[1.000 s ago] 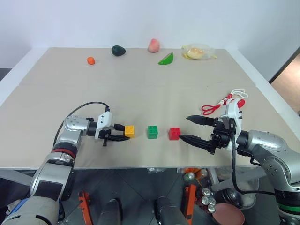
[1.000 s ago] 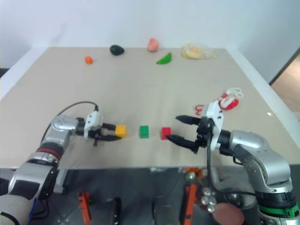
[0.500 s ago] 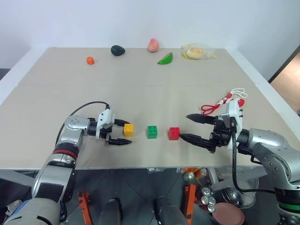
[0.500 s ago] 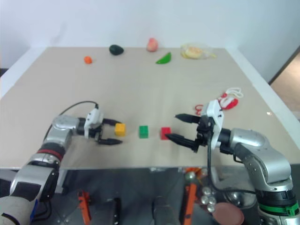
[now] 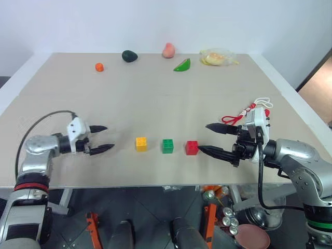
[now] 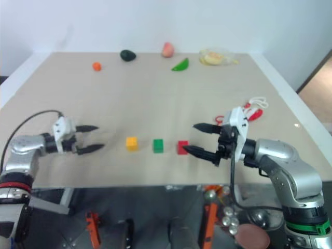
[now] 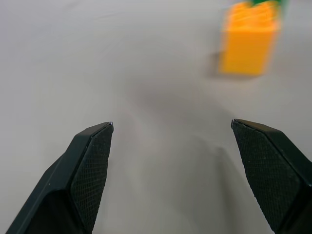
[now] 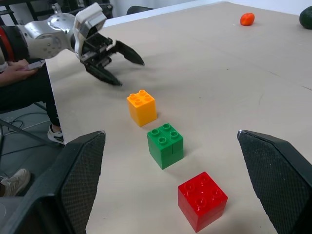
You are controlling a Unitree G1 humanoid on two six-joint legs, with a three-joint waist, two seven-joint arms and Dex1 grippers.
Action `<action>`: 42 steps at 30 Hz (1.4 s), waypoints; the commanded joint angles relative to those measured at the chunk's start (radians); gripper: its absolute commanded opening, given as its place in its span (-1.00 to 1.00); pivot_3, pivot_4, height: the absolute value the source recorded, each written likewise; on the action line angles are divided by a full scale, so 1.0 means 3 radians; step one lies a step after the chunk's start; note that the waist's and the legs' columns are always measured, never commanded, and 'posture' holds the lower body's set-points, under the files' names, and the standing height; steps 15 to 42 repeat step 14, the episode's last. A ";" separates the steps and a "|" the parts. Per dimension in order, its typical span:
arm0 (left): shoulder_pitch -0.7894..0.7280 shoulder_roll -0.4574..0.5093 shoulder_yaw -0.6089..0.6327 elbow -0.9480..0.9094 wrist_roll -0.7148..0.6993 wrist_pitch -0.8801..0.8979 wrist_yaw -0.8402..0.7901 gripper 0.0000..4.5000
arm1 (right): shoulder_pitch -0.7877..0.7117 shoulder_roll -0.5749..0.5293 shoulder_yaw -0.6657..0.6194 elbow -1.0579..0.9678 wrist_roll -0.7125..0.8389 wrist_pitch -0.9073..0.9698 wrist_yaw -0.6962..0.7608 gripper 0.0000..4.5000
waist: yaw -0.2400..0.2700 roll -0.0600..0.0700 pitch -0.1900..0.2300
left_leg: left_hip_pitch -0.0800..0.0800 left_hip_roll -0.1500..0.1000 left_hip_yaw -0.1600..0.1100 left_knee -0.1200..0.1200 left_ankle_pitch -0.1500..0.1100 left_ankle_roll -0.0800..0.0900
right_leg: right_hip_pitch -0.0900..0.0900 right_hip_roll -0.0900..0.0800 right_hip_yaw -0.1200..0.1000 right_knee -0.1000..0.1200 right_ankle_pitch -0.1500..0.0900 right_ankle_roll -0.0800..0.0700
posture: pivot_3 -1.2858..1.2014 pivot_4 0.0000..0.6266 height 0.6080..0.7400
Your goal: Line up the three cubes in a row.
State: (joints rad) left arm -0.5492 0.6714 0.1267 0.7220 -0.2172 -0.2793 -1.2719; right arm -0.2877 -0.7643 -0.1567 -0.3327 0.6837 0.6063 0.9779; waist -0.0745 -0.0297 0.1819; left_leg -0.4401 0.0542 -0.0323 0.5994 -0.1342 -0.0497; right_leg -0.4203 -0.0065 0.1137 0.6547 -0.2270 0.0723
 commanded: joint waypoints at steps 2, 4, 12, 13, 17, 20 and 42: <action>0.0494 -0.0090 0.0372 -0.1152 -0.0408 0.0908 0.0768 0.78 | 0.0014 0.0042 -0.0163 -0.0011 -0.0074 -0.0085 -0.0226 1.00 | 0.0000 0.0000 0.0000 | -0.0001 0.0001 0.0001 0.0000 0.0000 0.0000 | 0.0000 -0.0001 0.0000 0.0000 0.0000 0.0000 | 0.03 -0.52 1.00; 0.0782 -0.0209 0.0502 -0.1734 -0.0575 0.1511 0.1261 0.78 | 0.0074 0.0125 -0.0274 0.0021 -0.0132 -0.0112 -0.0463 1.00 | 0.0004 0.0000 0.0000 | -0.0001 0.0003 0.0002 0.0000 0.0000 -0.0001 | 0.0000 -0.0001 0.0000 0.0000 0.0000 0.0000 | 0.03 -0.52 1.00; 0.1389 -0.0771 0.0610 -0.3163 -0.0893 0.2859 0.2657 0.78 | 0.0412 0.0780 -0.0660 -0.0040 -0.0260 -0.0056 -0.1653 1.00 | 0.0010 -0.0002 -0.0001 | 0.0005 0.0003 0.0002 0.0004 0.0000 -0.0002 | 0.0005 0.0000 -0.0001 0.0000 0.0003 -0.0002 | 0.03 -0.52 1.00; 0.1401 -0.0802 0.0603 -0.3214 -0.0903 0.2960 0.2746 0.78 | 0.0440 0.0854 -0.0665 -0.0062 -0.0275 -0.0060 -0.1753 1.00 | 0.0009 -0.0002 -0.0001 | 0.0006 0.0003 0.0002 0.0005 0.0000 -0.0002 | 0.0006 0.0000 -0.0001 0.0000 0.0004 -0.0001 | 0.03 -0.52 1.00; 0.1391 -0.0828 0.0597 -0.3227 -0.0940 0.3078 0.2811 0.78 | 0.0451 0.0948 -0.0669 -0.0072 -0.0281 -0.0043 -0.1879 1.00 | 0.0009 -0.0002 -0.0001 | 0.0008 0.0003 0.0002 0.0005 0.0000 -0.0002 | 0.0006 0.0001 -0.0001 0.0000 0.0005 -0.0003 | 0.03 -0.52 1.00; 0.1391 -0.0828 0.0597 -0.3227 -0.0940 0.3078 0.2811 0.78 | 0.0451 0.0948 -0.0669 -0.0072 -0.0281 -0.0043 -0.1879 1.00 | 0.0009 -0.0002 -0.0001 | 0.0008 0.0003 0.0002 0.0005 0.0000 -0.0002 | 0.0006 0.0001 -0.0001 0.0000 0.0005 -0.0003 | 0.03 -0.52 1.00; 0.1391 -0.0828 0.0597 -0.3227 -0.0940 0.3078 0.2811 0.78 | 0.0451 0.0948 -0.0669 -0.0072 -0.0281 -0.0043 -0.1879 1.00 | 0.0009 -0.0002 -0.0001 | 0.0008 0.0003 0.0002 0.0005 0.0000 -0.0002 | 0.0006 0.0001 -0.0001 0.0000 0.0005 -0.0003 | 0.03 -0.52 1.00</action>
